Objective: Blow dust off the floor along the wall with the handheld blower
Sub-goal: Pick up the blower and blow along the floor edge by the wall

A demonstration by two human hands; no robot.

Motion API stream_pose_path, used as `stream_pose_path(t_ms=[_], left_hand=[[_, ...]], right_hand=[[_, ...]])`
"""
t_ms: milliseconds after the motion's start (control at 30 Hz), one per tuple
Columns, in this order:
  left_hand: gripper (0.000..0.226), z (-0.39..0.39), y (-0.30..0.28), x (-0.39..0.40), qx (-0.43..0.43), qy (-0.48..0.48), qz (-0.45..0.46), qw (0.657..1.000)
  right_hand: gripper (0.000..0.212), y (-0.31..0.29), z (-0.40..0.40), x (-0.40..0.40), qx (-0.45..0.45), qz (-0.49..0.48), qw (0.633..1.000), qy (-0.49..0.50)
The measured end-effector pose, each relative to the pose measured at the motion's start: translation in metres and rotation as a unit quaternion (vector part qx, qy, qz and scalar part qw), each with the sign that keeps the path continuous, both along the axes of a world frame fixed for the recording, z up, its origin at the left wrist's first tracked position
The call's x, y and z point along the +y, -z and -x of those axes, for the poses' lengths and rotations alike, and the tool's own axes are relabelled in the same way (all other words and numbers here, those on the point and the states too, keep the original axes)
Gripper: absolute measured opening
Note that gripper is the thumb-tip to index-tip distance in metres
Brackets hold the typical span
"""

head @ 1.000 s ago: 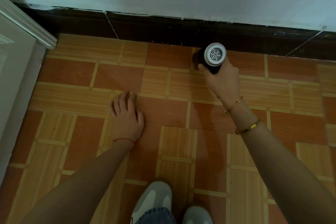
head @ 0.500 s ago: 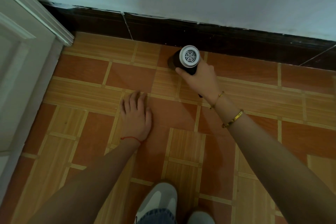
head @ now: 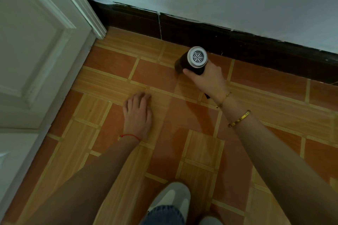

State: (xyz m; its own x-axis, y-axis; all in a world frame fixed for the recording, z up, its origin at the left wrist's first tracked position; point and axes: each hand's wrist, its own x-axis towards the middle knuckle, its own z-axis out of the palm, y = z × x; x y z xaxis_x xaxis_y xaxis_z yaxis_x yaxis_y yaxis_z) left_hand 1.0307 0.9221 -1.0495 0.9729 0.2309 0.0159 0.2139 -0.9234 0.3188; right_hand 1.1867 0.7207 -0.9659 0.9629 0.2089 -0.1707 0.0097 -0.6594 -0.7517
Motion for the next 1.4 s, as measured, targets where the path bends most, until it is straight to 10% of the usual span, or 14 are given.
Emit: stream_pose_path(t_ms=[1400], left_hand=[[0.048,0.007,0.012,0.032,-0.035,-0.088,-0.017,0.995]], right_hand=[[0.067,0.016,-0.037,0.144,-0.012,-0.038,0.986,-0.164]])
